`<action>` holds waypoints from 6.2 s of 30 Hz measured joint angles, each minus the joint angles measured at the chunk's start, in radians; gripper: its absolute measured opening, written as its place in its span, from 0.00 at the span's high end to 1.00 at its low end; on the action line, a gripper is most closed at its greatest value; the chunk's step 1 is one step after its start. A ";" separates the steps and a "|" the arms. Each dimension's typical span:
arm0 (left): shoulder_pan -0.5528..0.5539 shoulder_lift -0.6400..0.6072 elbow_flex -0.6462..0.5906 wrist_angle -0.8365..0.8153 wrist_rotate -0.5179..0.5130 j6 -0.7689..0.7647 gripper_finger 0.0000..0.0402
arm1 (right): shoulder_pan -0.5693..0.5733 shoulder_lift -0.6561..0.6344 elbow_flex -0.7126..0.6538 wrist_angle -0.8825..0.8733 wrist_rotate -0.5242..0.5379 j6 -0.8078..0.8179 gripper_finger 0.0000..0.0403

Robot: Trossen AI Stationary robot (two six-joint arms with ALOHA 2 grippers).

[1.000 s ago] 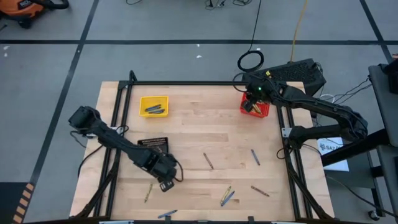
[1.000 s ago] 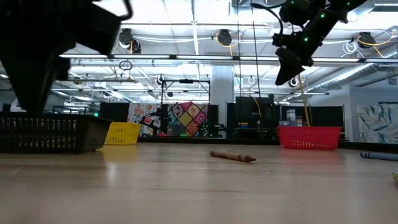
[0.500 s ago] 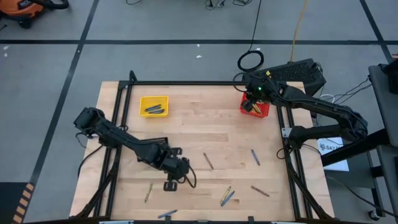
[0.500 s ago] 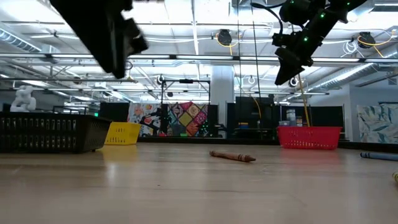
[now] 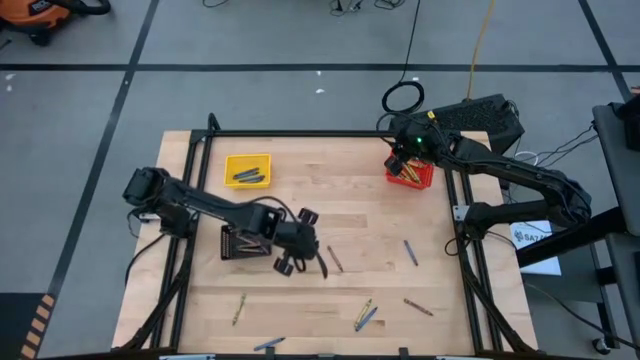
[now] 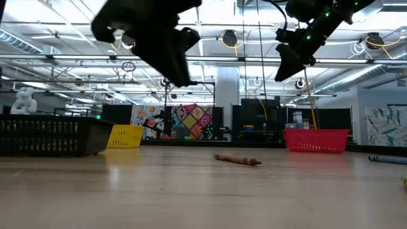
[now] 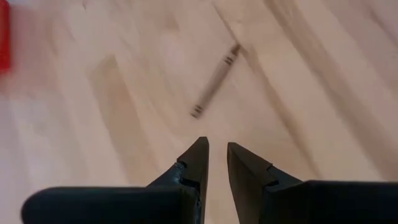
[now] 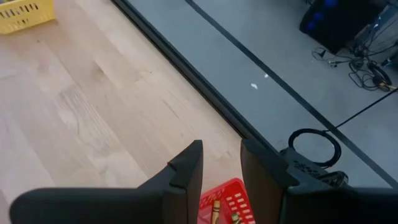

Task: Sort crayons
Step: Put the brown crayon into the black bin

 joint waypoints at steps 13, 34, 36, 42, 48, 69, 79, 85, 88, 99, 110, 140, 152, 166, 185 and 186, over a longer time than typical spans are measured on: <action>0.077 0.081 0.000 0.082 0.064 0.224 0.84 | 0.000 0.000 0.000 0.000 -0.002 0.057 0.76; 0.106 0.223 0.064 0.184 0.077 0.285 0.84 | 0.000 0.002 -0.001 -0.019 -0.002 0.080 0.76; 0.119 0.237 0.105 0.147 0.072 0.261 0.84 | 0.000 0.002 -0.001 -0.019 -0.002 0.080 0.76; 0.135 0.293 0.217 0.021 0.069 0.262 0.84 | 0.000 0.002 -0.001 -0.018 -0.002 0.079 0.76; 0.111 0.324 0.242 -0.062 0.068 0.343 0.84 | 0.000 0.002 -0.001 -0.023 -0.002 0.079 0.76; 0.073 0.390 0.259 0.023 0.117 0.401 0.84 | 0.000 0.002 -0.001 -0.023 -0.002 0.079 0.76; 0.088 0.394 0.259 0.030 0.145 0.399 0.84 | 0.000 0.002 0.000 -0.023 -0.002 0.079 0.76; 0.093 0.418 0.258 0.012 0.151 0.399 0.84 | 0.000 0.002 0.000 -0.023 -0.002 0.079 0.76; 0.094 0.439 0.259 0.020 0.150 0.399 0.84 | 0.000 0.002 0.000 -0.023 -0.002 0.079 0.76; 0.116 0.442 0.260 0.001 0.132 0.338 0.85 | 0.000 0.002 0.000 -0.023 -0.002 0.079 0.76; 0.119 0.442 0.255 -0.033 0.113 0.282 0.99 | 0.000 0.002 0.000 -0.023 -0.002 0.079 0.76; 0.042 0.272 0.251 -0.144 0.026 0.155 1.00 | 0.000 0.002 0.000 -0.035 -0.003 0.080 0.76; 0.056 0.306 0.251 -0.293 0.086 0.039 1.00 | 0.000 0.002 0.000 -0.036 -0.001 0.079 0.76; 0.057 0.305 0.251 -0.330 0.166 -0.053 1.00 | 0.000 0.002 0.000 -0.038 0.001 0.079 0.76; 0.057 0.305 0.255 -0.329 0.192 -0.121 1.00 | 0.000 0.002 0.000 -0.038 0.002 0.079 0.76; 0.057 0.305 0.255 -0.317 0.188 -0.103 1.00 | 0.000 0.002 0.000 -0.038 0.002 0.079 0.76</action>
